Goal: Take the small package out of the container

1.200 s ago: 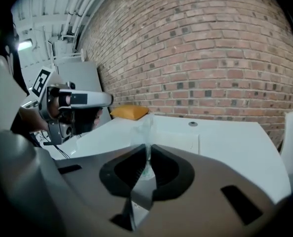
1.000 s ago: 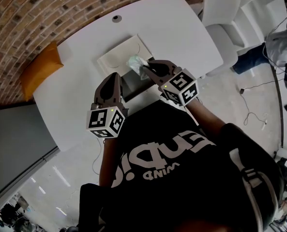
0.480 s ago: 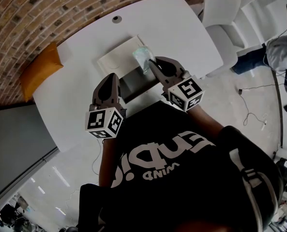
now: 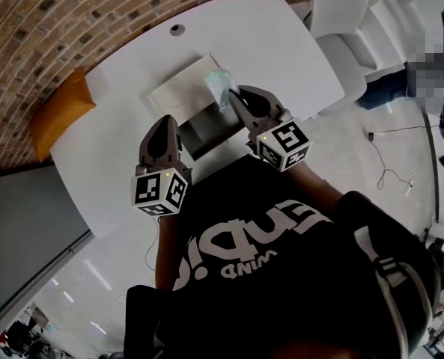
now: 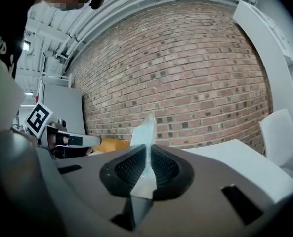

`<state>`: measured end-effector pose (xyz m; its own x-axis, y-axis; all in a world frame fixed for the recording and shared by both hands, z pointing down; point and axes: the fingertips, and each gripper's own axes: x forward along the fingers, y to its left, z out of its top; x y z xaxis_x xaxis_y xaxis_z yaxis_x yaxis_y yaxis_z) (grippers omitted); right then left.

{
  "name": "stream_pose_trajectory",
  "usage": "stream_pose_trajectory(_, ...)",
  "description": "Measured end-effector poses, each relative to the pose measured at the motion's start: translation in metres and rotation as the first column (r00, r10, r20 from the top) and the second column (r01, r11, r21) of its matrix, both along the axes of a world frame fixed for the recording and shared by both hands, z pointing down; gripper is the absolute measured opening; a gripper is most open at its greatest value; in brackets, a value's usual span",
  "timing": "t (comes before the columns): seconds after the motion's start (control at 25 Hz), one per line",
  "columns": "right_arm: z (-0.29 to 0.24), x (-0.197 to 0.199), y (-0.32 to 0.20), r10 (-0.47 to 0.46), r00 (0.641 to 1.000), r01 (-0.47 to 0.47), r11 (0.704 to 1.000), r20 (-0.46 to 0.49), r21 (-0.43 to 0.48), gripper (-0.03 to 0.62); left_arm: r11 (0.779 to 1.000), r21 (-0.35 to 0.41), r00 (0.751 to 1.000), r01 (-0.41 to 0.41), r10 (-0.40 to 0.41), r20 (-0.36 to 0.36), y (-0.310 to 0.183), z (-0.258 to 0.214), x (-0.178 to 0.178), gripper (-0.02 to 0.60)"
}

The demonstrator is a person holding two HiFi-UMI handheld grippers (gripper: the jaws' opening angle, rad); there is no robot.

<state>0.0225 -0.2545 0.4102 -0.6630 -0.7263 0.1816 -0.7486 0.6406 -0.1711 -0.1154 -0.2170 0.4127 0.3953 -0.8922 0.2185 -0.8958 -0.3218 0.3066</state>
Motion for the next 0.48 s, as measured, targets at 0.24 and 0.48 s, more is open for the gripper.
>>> stream_pose_trajectory(0.24,0.0008,0.0014,-0.0036,0.005,1.0,-0.005,1.0,-0.014,0.003,0.023,1.0,0.004,1.0,0.008,-0.008,0.0,-0.0035,-0.0013,-0.0035,0.006)
stream_pose_trajectory(0.48,0.0015,0.0009,-0.0047,0.012,1.0,-0.012,1.0,-0.018,0.002,0.023,1.0,0.006,1.0,0.006,-0.006,-0.001,-0.0049,-0.0017,-0.004,0.006)
